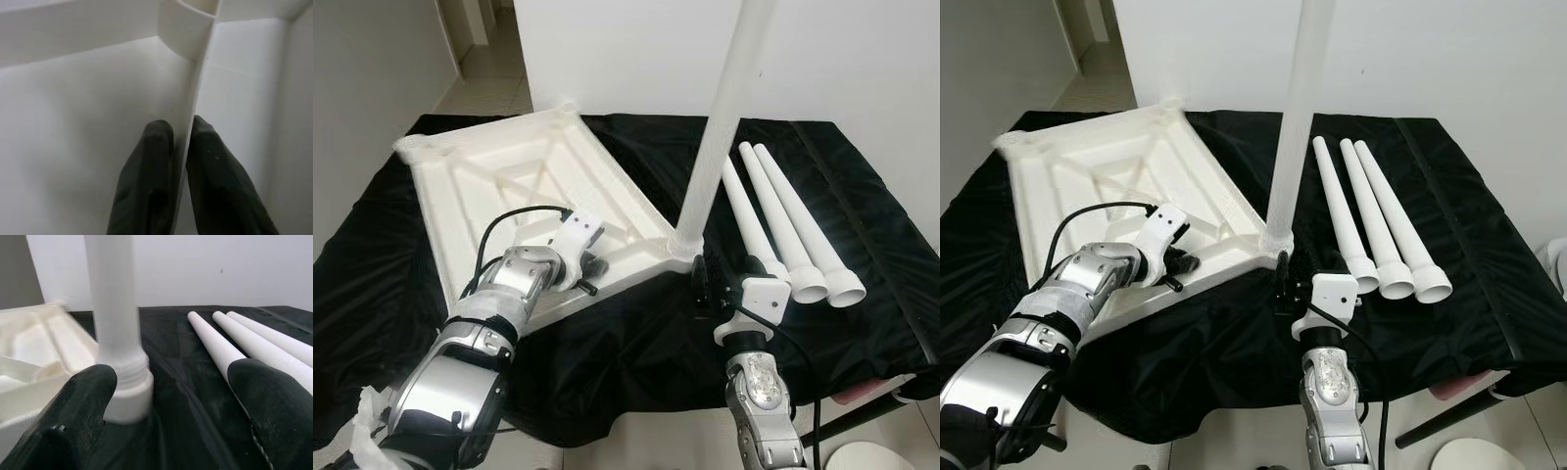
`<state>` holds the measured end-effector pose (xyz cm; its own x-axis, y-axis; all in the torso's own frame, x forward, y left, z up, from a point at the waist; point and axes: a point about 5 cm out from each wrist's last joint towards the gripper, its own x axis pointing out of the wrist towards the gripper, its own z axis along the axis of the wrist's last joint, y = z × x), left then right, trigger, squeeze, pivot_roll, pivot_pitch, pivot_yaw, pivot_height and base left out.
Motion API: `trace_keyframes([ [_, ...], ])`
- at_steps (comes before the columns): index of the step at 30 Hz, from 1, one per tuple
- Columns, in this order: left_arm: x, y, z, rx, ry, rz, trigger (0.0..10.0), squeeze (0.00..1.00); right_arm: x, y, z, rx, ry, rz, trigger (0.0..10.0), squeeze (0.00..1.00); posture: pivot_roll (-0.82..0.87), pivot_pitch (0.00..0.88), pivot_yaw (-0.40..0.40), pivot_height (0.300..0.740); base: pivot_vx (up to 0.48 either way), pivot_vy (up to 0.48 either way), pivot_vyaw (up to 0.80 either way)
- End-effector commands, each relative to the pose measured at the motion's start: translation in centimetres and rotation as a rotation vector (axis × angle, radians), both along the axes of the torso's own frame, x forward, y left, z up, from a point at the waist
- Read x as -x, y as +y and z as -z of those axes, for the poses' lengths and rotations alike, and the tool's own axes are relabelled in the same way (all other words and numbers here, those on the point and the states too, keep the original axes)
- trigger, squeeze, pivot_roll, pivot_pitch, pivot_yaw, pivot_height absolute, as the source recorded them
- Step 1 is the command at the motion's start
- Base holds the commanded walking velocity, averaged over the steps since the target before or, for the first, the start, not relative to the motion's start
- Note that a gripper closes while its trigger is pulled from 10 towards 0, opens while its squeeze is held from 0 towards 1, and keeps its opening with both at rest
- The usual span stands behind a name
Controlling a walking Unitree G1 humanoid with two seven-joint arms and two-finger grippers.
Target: Building children table
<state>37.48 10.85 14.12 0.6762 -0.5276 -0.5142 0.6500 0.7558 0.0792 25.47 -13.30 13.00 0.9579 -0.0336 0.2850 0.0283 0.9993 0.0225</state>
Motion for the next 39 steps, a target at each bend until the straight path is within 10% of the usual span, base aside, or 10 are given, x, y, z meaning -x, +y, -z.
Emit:
trace_keyframes([
  [1,-0.4,2.9,0.4,-0.091,-0.036,-0.22,0.0,0.0,0.0,0.0,0.1,0.001,0.008,0.004,10.0,0.0,-0.06,0.075,0.047,0.74,0.0,0.0,0.0],
  [15,-0.2,3.8,0.3,-0.085,-0.068,-0.291,0.0,0.0,-0.1,0.2,0.3,0.004,0.02,-0.011,10.0,0.0,-0.04,0.09,0.026,0.74,0.0,0.0,0.0],
  [16,-0.4,2.8,0.1,-0.081,-0.08,-0.26,10.0,0.0,-0.2,0.3,0.2,0.006,0.02,-0.016,10.0,0.0,-0.04,0.092,0.023,0.74,0.0,0.0,0.0],
  [26,-0.1,-1.3,-1.2,0.049,-0.134,-0.155,10.0,0.0,-0.4,0.0,0.1,0.016,0.021,-0.012,10.0,0.0,-0.05,0.094,0.03,0.74,0.0,0.0,0.0],
  [27,0.1,-1.6,-1.4,0.073,-0.153,-0.132,10.0,0.89,-0.3,-0.1,0.2,0.017,0.022,-0.004,10.0,0.0,-0.05,0.095,0.035,0.74,0.0,0.0,0.0],
  [28,0.3,-1.9,-1.6,0.108,-0.155,-0.117,10.0,1.0,-0.3,-0.2,0.2,0.016,0.022,0.005,10.0,0.0,-0.05,0.095,0.037,0.74,0.0,0.0,0.0],
  [35,0.1,-1.4,-2.0,0.096,-0.193,-0.116,10.0,1.0,-0.2,-0.1,0.2,0.014,0.02,0.011,10.0,0.0,-0.06,0.094,0.04,0.74,0.0,0.0,0.0],
  [36,0.0,-1.1,-2.4,0.104,-0.215,-0.112,10.0,0.0,-0.2,-0.2,0.2,0.015,0.021,0.011,10.0,0.0,-0.06,0.093,0.039,0.74,0.0,0.0,0.0],
  [39,0.0,-0.9,-2.8,0.12,-0.242,-0.109,10.0,0.0,-0.2,-0.3,0.2,0.016,0.021,0.013,10.0,0.0,-0.05,0.093,0.039,0.74,0.0,0.0,0.0],
])
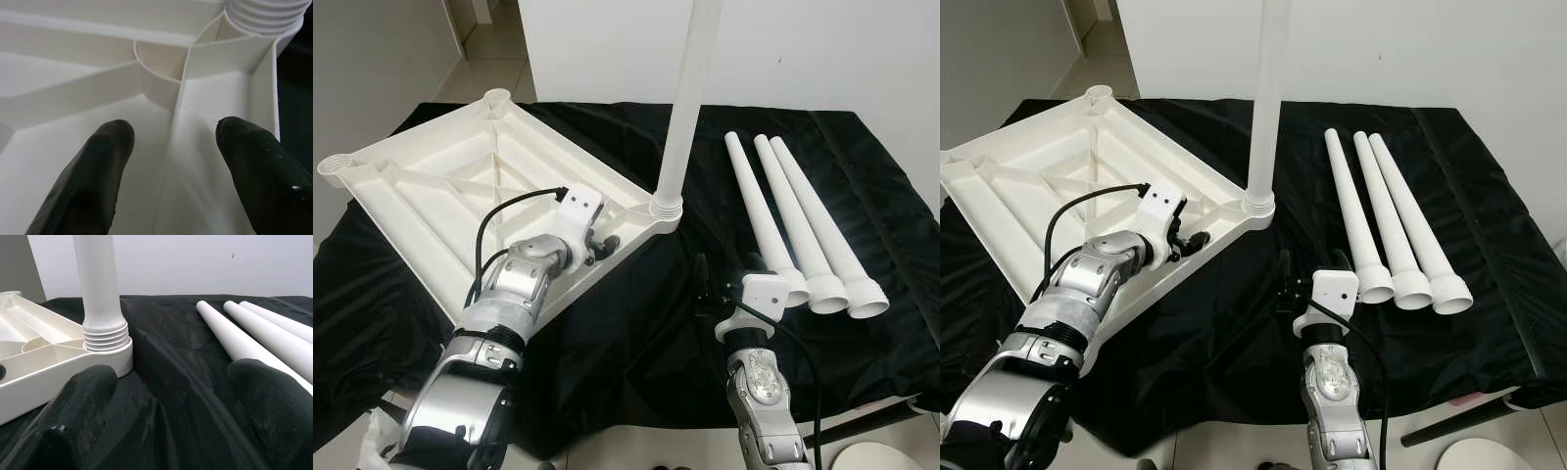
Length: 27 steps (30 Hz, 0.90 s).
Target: Building children table
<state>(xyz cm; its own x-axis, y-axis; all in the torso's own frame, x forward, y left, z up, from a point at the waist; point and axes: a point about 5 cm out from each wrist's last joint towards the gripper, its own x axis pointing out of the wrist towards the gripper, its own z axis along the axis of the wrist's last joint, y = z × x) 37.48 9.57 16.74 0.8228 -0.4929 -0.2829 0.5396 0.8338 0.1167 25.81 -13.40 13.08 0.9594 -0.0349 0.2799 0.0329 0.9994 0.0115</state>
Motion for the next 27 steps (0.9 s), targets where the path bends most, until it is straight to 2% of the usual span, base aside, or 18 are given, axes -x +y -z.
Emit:
trace_keyframes([
  [1,0.1,0.6,-0.7,0.052,-0.034,0.01,10.0,0.0,0.1,-0.2,0.3,0.007,0.015,0.009,10.0,0.0,-0.05,0.092,0.04,0.74,0.0,0.0,0.0],
  [2,0.1,0.6,-0.7,0.052,-0.034,0.01,10.0,0.0,0.1,-0.2,0.3,0.007,0.015,0.009,10.0,0.0,-0.05,0.092,0.04,0.74,0.0,0.0,0.0],
  [4,0.9,1.6,-2.3,0.193,-0.129,0.053,10.0,0.0,-0.1,-0.4,0.2,0.009,0.014,0.011,10.0,0.0,-0.04,0.092,0.039,0.74,0.0,0.0,0.0],
  [9,1.7,3.0,-2.9,0.199,-0.199,0.078,10.0,0.0,-0.3,-0.4,0.2,0.009,0.013,0.011,10.0,0.0,-0.04,0.094,0.036,0.74,0.0,0.0,0.0],
  [10,2.0,3.9,-2.9,0.177,-0.225,0.078,10.0,0.0,-0.4,-0.4,0.2,0.01,0.013,0.009,10.0,0.0,-0.03,0.097,0.034,0.74,0.0,0.0,0.0],
  [11,2.0,3.9,-2.9,0.177,-0.225,0.078,10.0,0.0,-0.4,-0.4,0.2,0.01,0.013,0.009,10.0,0.0,-0.03,0.097,0.034,0.74,0.0,0.0,0.0],
  [13,2.2,6.2,-2.7,0.104,-0.27,0.013,10.0,0.0,-0.5,-0.7,0.2,0.024,0.015,0.013,10.0,0.0,-0.02,0.098,0.032,0.74,0.0,0.0,0.0],
  [14,2.2,6.2,-2.7,0.104,-0.27,0.013,10.0,0.0,-0.5,-0.7,0.2,0.024,0.015,0.013,10.0,0.0,-0.02,0.098,0.032,0.74,0.0,0.0,0.0],
  [15,2.2,7.4,-2.5,0.072,-0.272,-0.026,10.0,0.0,-0.6,-1.1,0.2,0.03,0.015,0.018,10.0,0.0,-0.02,0.098,0.032,0.74,0.0,0.0,0.0],
  [16,2.2,7.4,-2.5,0.072,-0.272,-0.026,10.0,0.0,-0.6,-1.1,0.2,0.03,0.015,0.018,10.0,0.0,-0.02,0.098,0.032,0.74,0.0,0.0,0.0],
  [18,2.2,9.5,-1.9,0.016,-0.264,-0.09,10.0,0.0,-0.7,-1.8,0.0,0.04,0.011,0.034,10.0,0.0,-0.02,0.102,0.033,0.74,0.0,0.0,0.0],
  [19,2.2,9.5,-1.9,0.016,-0.264,-0.09,10.0,0.0,-0.7,-1.8,0.0,0.04,0.011,0.034,10.0,0.0,-0.02,0.102,0.033,0.74,0.0,0.0,0.0],
  [22,2.9,12.0,-1.6,-0.046,-0.259,-0.121,10.0,0.0,-0.8,-2.5,-0.1,0.048,0.009,0.051,10.0,0.0,-0.02,0.108,0.023,0.74,0.0,0.0,0.0],
  [23,2.9,12.0,-1.6,-0.046,-0.259,-0.121,10.0,0.0,-0.8,-2.5,-0.1,0.048,0.009,0.051,10.0,0.0,-0.02,0.108,0.023,0.74,0.0,0.0,0.0],
  [25,3.6,14.0,-1.5,-0.141,-0.257,-0.111,10.0,0.0,-0.7,-2.5,0.0,0.054,0.013,0.043,10.0,0.0,-0.01,0.113,0.016,0.74,0.0,0.0,0.0],
  [26,3.6,14.0,-1.5,-0.141,-0.257,-0.111,10.0,0.0,-0.7,-2.5,0.0,0.054,0.013,0.043,10.0,0.0,-0.01,0.113,0.016,0.74,0.0,0.0,0.0],
  [27,3.8,14.7,-1.5,-0.179,-0.258,-0.105,10.0,0.0,-0.7,-2.4,0.0,0.056,0.015,0.039,10.0,0.0,-0.01,0.113,0.016,0.74,0.0,0.0,0.0],
])
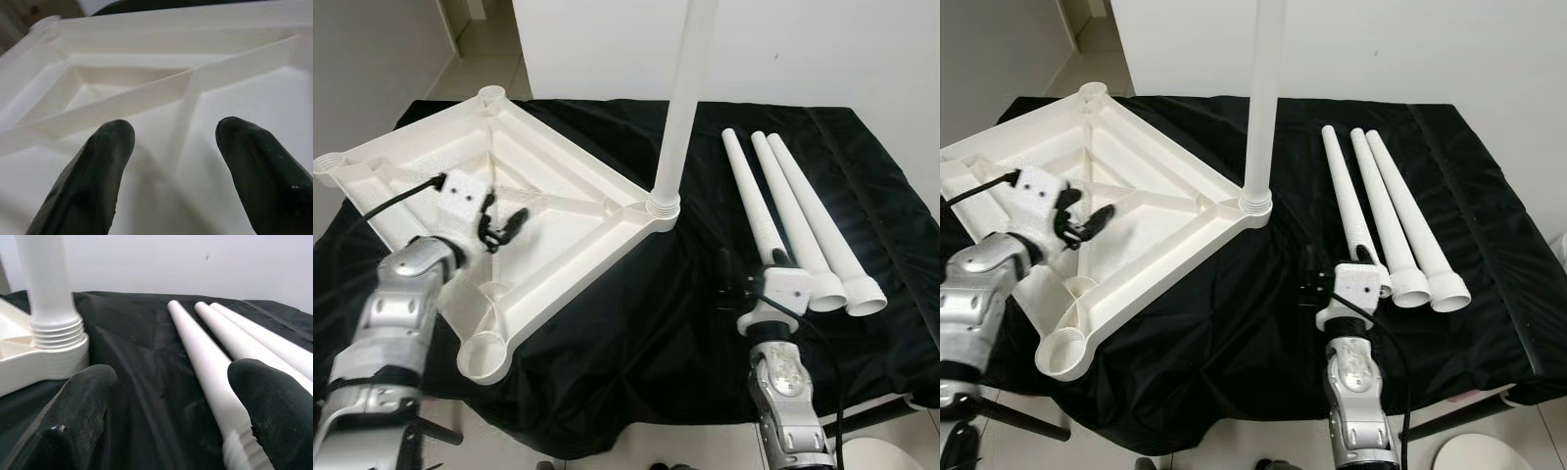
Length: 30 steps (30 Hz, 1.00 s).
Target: Building children table
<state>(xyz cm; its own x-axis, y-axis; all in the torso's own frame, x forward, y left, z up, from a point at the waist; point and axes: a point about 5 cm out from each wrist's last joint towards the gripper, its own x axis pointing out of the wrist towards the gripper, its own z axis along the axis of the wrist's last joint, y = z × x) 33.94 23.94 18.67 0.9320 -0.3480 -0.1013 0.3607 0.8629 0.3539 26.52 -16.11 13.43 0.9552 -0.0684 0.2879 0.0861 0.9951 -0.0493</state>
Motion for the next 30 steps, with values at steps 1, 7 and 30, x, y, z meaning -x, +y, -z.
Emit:
trace_keyframes([
  [1,0.3,0.4,0.4,-0.048,0.016,0.022,10.0,0.0,0.0,0.3,0.3,-0.005,0.021,-0.014,10.0,0.0,-0.01,0.113,0.016,0.74,0.0,0.0,0.0],
  [7,0.9,2.0,0.1,-0.13,0.018,0.02,10.0,0.0,0.0,0.5,0.4,-0.005,0.025,-0.025,10.0,0.0,0.0,0.116,0.007,0.74,0.0,0.0,0.0],
  [30,5.7,3.3,1.8,-0.33,0.267,0.379,10.0,0.0,-0.1,0.4,0.5,0.008,0.029,-0.039,10.0,0.0,-0.01,0.115,0.001,0.74,0.0,0.0,0.0],
])
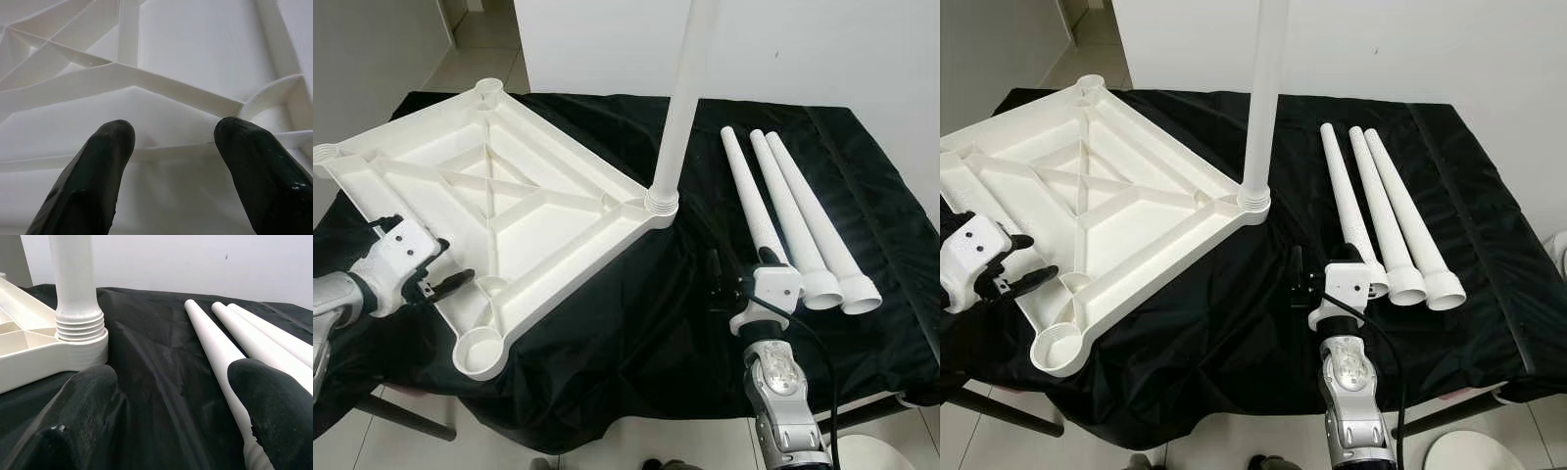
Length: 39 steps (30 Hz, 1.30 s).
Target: Building children table
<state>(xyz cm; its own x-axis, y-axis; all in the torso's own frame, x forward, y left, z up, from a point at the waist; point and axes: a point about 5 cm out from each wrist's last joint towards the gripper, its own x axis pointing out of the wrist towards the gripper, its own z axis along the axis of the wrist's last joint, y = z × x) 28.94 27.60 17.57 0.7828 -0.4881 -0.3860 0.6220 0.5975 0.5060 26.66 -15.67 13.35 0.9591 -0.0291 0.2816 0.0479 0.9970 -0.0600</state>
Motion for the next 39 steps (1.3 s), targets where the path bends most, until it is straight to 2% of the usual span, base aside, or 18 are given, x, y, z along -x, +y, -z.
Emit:
trace_keyframes([
  [1,1.0,-0.9,1.2,-0.019,0.151,0.144,10.0,0.0,0.0,-0.1,0.4,-0.002,0.022,-0.001,10.0,0.0,-0.01,0.111,0.002,0.74,0.0,0.0,0.0],
  [2,1.0,-0.9,1.2,-0.019,0.151,0.144,10.0,0.0,0.0,-0.1,0.4,-0.002,0.022,-0.001,10.0,0.0,-0.01,0.111,0.002,0.74,0.0,0.0,0.0],
  [4,1.6,-2.0,2.0,-0.029,0.197,0.201,10.0,0.0,-0.1,0.0,0.3,-0.001,0.019,-0.003,10.0,0.0,-0.02,0.106,0.004,0.74,0.0,0.0,0.0],
  [8,1.7,-2.7,2.5,-0.026,0.214,0.222,10.0,0.0,-0.1,0.0,0.3,0.0,0.015,-0.003,10.0,0.0,-0.01,0.104,0.004,0.74,0.0,0.0,0.0],
  [10,1.6,-4.3,3.1,0.0,0.219,0.264,10.0,0.0,-0.2,0.0,0.3,0.0,0.013,-0.003,10.0,0.0,-0.02,0.092,0.01,0.74,0.0,0.0,0.0],
  [16,1.6,-5.3,3.4,0.023,0.218,0.3,10.0,0.0,-0.2,0.1,0.3,0.0,0.011,-0.002,10.0,0.0,-0.02,0.086,0.013,0.74,0.0,0.0,0.0],
  [19,0.8,-7.3,3.8,0.078,0.194,0.312,10.0,0.0,-0.3,0.2,0.3,-0.001,0.008,0.0,10.0,0.0,-0.03,0.076,0.022,0.74,0.0,0.0,0.0],
  [21,0.6,-8.2,4.0,0.082,0.178,0.327,10.0,0.0,-0.3,0.2,0.3,-0.001,0.006,0.002,10.0,0.0,-0.03,0.07,0.028,0.74,0.0,0.0,0.0],
  [23,0.6,-8.2,4.0,0.082,0.178,0.327,10.0,0.0,-0.3,0.2,0.3,-0.001,0.006,0.002,10.0,0.0,-0.03,0.07,0.028,0.74,0.0,0.0,0.0],
  [25,0.1,-9.3,4.3,0.088,0.156,0.331,10.0,0.0,-0.3,0.2,0.3,-0.003,0.004,0.004,10.0,0.0,-0.03,0.065,0.03,0.74,0.0,0.0,0.0],
  [29,-0.6,-10.4,4.5,0.103,0.123,0.312,10.0,0.0,-0.3,0.3,0.3,-0.005,0.002,0.004,10.0,0.0,-0.04,0.063,0.034,0.74,0.0,0.0,0.0],
  [34,-1.3,-11.1,4.2,0.114,0.073,0.296,10.0,0.0,-0.3,0.4,0.3,-0.007,0.002,0.005,10.0,0.0,-0.05,0.061,0.034,0.74,0.0,0.0,0.0],
  [36,-2.4,-10.3,2.1,0.221,0.033,0.269,10.0,0.0,0.0,0.3,0.4,-0.007,0.005,0.009,10.0,0.0,-0.05,0.06,0.04,0.74,0.0,0.0,0.0],
  [39,-2.6,-9.7,1.3,0.255,0.027,0.275,10.0,0.0,0.1,0.2,0.5,-0.007,0.007,0.012,10.0,0.0,-0.05,0.06,0.041,0.74,0.0,0.0,0.0],
])
